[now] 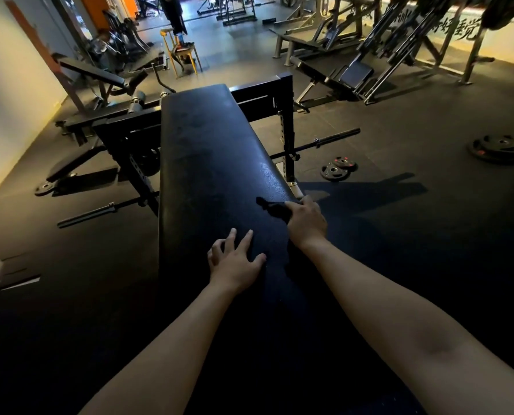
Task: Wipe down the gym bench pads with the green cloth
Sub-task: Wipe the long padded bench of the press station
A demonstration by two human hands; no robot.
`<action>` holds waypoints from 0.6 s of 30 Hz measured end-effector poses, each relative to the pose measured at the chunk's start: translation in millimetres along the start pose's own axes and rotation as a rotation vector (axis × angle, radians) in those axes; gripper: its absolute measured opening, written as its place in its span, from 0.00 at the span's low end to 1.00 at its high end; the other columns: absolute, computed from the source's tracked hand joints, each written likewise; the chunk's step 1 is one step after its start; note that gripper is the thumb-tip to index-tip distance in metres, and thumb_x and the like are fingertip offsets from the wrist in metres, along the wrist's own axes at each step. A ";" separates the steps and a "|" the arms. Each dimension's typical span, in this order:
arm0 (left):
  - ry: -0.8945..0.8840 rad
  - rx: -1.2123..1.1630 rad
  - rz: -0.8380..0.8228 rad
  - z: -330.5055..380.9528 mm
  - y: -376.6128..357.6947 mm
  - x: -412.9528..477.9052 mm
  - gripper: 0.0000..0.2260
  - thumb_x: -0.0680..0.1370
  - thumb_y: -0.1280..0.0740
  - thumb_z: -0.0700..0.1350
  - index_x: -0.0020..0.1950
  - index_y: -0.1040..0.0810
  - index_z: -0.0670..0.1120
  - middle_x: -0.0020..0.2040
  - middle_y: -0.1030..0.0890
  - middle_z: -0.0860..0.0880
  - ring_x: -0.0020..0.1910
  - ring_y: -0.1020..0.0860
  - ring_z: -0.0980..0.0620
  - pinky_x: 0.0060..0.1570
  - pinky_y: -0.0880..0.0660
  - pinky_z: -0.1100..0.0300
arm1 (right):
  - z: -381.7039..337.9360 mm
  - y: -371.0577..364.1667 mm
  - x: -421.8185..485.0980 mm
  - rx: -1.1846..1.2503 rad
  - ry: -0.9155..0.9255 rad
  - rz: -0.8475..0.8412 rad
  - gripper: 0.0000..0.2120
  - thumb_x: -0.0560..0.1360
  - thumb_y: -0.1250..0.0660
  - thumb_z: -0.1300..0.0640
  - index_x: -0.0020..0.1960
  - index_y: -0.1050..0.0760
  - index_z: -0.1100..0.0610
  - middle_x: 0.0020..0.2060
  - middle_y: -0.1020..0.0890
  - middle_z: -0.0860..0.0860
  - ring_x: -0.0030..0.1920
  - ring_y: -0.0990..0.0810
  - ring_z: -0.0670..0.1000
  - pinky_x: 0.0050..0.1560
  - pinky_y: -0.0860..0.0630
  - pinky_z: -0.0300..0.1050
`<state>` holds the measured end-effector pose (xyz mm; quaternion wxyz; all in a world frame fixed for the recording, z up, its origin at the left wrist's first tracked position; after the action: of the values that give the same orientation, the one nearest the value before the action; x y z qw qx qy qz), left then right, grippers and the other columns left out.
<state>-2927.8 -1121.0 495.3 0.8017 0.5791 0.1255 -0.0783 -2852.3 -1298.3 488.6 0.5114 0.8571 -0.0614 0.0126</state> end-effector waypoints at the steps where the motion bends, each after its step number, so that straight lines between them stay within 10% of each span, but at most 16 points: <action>1: -0.008 -0.012 0.001 -0.8 -0.1 -1.7 0.30 0.80 0.42 0.65 0.81 0.48 0.63 0.83 0.54 0.52 0.79 0.55 0.43 0.76 0.57 0.46 | 4.5 2.2 1.5 0.021 -0.059 -0.008 0.21 0.79 0.44 0.60 0.68 0.26 0.47 0.62 0.30 0.56 0.62 0.30 0.59 0.60 0.29 0.55; 6: -0.030 -0.043 0.042 -0.5 -0.2 -4.4 0.31 0.80 0.41 0.65 0.81 0.46 0.60 0.83 0.52 0.51 0.78 0.53 0.44 0.77 0.55 0.46 | 20.6 16.9 -22.7 -0.006 -0.245 0.009 0.14 0.79 0.46 0.59 0.60 0.25 0.58 0.61 0.30 0.59 0.58 0.27 0.62 0.55 0.29 0.54; 14: -0.112 -0.279 0.176 -26.9 16.4 -12.3 0.28 0.81 0.33 0.50 0.79 0.36 0.47 0.80 0.38 0.46 0.79 0.43 0.47 0.77 0.48 0.54 | -52.5 -8.2 -68.3 -0.123 0.069 -0.026 0.12 0.80 0.45 0.60 0.59 0.25 0.57 0.58 0.30 0.58 0.56 0.26 0.59 0.49 0.28 0.50; 18: 0.119 -0.334 0.255 -86.4 33.3 -26.3 0.27 0.81 0.35 0.50 0.79 0.36 0.49 0.81 0.42 0.44 0.79 0.49 0.44 0.76 0.47 0.48 | -88.5 -26.8 -74.7 -0.084 0.182 -0.091 0.14 0.81 0.45 0.59 0.61 0.24 0.55 0.59 0.29 0.57 0.56 0.26 0.59 0.53 0.26 0.52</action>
<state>-2953.6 -1029.0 507.5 0.8811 0.4530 0.1096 0.0797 -2919.6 -1201.1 501.0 0.5504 0.8321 0.0236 0.0645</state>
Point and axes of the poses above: each hand's wrist, its own x-axis towards the middle knuckle, its own y-axis out of the back of the hand, z = x × y, the point moved 2 cm from there along x, towards the middle knuckle
